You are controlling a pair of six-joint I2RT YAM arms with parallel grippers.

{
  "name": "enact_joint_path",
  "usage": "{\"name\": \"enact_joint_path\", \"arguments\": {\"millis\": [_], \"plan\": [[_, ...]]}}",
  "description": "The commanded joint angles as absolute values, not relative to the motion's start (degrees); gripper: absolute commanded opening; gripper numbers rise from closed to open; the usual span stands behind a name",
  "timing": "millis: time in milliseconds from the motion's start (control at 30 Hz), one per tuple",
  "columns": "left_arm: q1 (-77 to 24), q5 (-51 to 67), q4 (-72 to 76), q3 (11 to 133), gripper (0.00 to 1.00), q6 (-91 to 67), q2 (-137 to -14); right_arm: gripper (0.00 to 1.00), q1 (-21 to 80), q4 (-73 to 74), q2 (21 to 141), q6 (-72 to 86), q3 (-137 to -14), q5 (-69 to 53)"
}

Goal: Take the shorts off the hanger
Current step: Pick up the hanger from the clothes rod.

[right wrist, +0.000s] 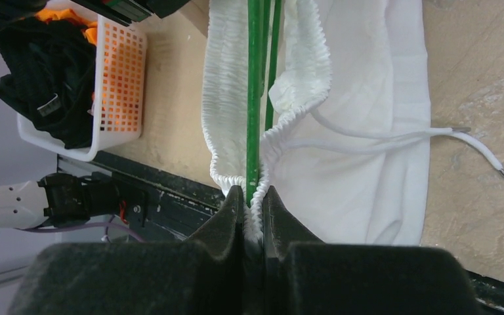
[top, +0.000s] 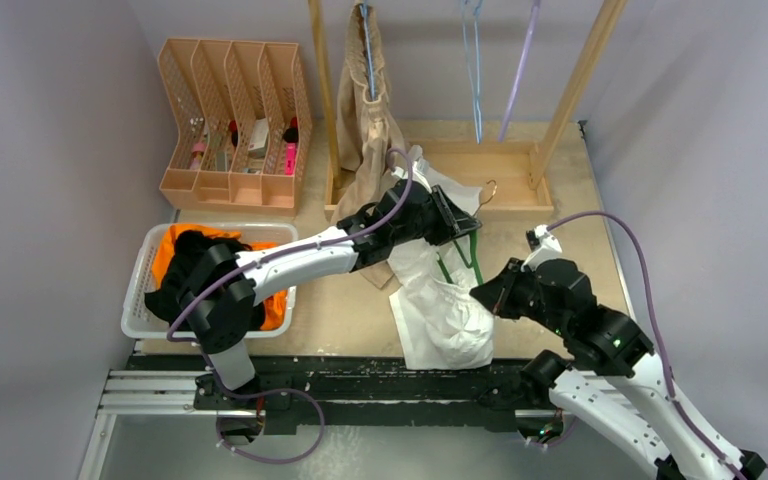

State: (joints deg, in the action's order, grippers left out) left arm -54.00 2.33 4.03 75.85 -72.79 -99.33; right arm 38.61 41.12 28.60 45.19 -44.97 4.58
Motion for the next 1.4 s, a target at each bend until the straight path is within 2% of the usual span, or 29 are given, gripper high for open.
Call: {"name": "enact_joint_path", "arguments": {"millis": [0, 33, 67, 133, 167, 333, 467, 600, 867, 1100, 1267, 1367], "plan": [[-53.69, 4.62, 7.01, 77.64, 0.04, -69.25, -99.54, 0.06, 38.78, 37.33, 28.47, 46.03, -47.77, 2.04], [-53.70, 4.61, 7.34, 77.16, 0.00, -69.50, -99.39, 0.11, 38.74, 37.09, 28.21, 46.24, -47.97, 2.10], [-53.64, 4.59, 8.08, 76.30, 0.00, -70.11, -99.14, 0.21, 38.77, 36.91, 28.04, 46.68, -48.17, 2.61], [-53.67, 3.63, 10.42, 74.22, 0.00, -72.39, -98.22, 0.46, 38.78, 37.74, 28.10, 48.66, -49.18, 5.03], [-53.77, 2.99, 10.76, 73.58, 0.00, -73.10, -97.70, 0.50, 38.75, 38.02, 28.50, 49.13, -50.10, 5.87], [-54.63, 0.69, 7.42, 73.83, 0.00, -73.98, -97.03, 0.52, 38.71, 40.89, 35.57, 48.33, -57.32, 11.80], [-54.76, 0.82, 7.60, 73.93, 0.00, -74.42, -96.99, 0.49, 38.76, 40.77, 42.06, 45.77, -59.91, 13.70], [-54.98, 0.96, 7.65, 74.10, 0.00, -74.70, -96.69, 0.42, 38.74, 40.83, 46.59, 46.70, -59.78, 15.07], [-55.42, 0.60, 7.48, 73.18, 0.00, -74.93, -94.99, 0.39, 38.71, 33.79, 46.31, 47.37, -53.20, 15.01], [-56.07, 0.79, 6.84, 73.28, 0.00, -75.00, -94.37, 0.33, 38.68, 30.28, 49.89, 46.17, -53.19, 19.29], [-56.28, 1.16, 7.30, 73.37, 0.00, -74.90, -93.98, 0.20, 38.63, 29.50, 52.76, 45.66, -53.78, 21.32], [-56.38, 2.03, 7.54, 73.83, 0.00, -74.65, -93.91, 0.05, 38.62, 30.62, 53.14, 46.31, -54.22, 21.62]]}}
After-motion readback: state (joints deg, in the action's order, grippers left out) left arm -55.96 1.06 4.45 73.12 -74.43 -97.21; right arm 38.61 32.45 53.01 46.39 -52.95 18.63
